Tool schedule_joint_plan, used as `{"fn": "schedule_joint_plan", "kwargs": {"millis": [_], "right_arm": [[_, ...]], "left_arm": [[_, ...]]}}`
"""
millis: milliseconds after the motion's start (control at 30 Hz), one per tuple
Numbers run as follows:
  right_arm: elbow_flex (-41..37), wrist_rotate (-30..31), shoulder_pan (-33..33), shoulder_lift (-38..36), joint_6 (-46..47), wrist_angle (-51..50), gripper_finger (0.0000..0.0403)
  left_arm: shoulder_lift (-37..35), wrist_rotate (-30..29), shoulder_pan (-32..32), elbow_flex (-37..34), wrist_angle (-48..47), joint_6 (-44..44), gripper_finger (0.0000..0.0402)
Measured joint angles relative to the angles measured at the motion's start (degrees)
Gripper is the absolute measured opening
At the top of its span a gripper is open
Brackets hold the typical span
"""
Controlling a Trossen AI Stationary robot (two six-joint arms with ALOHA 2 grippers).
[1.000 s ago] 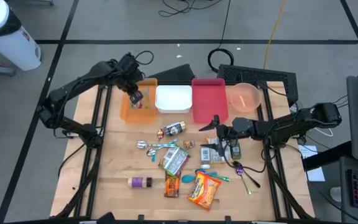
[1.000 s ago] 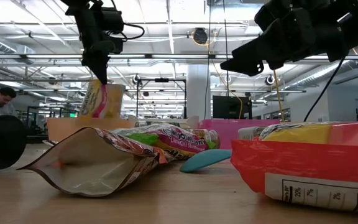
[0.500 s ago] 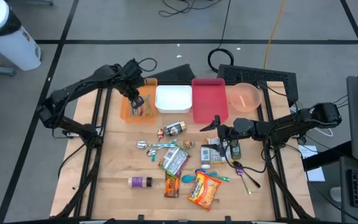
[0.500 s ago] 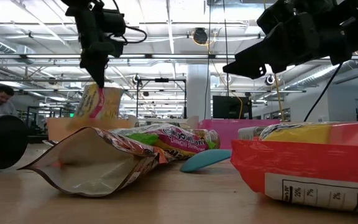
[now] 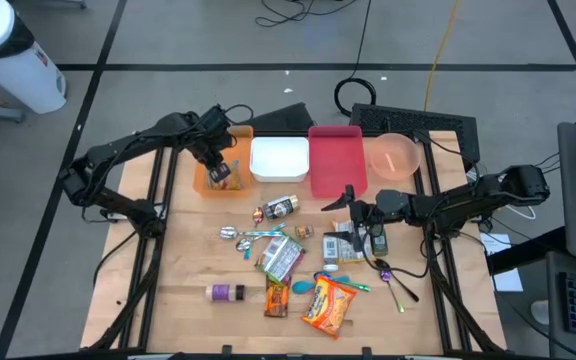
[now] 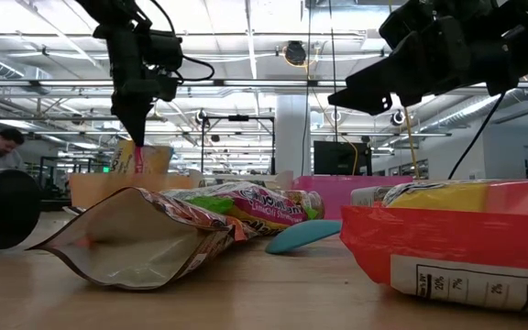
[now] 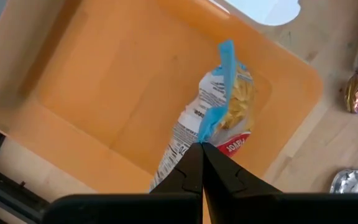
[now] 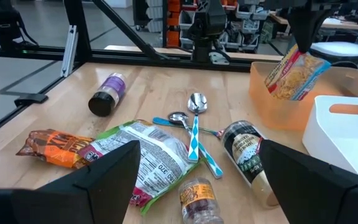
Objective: Pick & Place Food Item
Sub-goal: Put the blue noodle pack into the orange bin
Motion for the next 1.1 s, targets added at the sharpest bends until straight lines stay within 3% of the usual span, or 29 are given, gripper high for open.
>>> {"fn": "schedule_joint_plan", "kwargs": {"millis": [400,700,1100], "right_arm": [[0.0,0.0,0.0,0.0,0.0,0.0,0.032],[0.0,0.0,0.0,0.0,0.0,0.0,0.032],[0.0,0.2,0.0,0.0,0.0,0.0,0.032]], "left_arm": [[0.0,0.1,2.6,0.0,3.0,0.2,0.0001],[0.0,3.0,3.1,-6.8,7.6,1.2,0.0001],[0.0,2.4,4.8,-7.3,11.9,1.4,0.0006]]}}
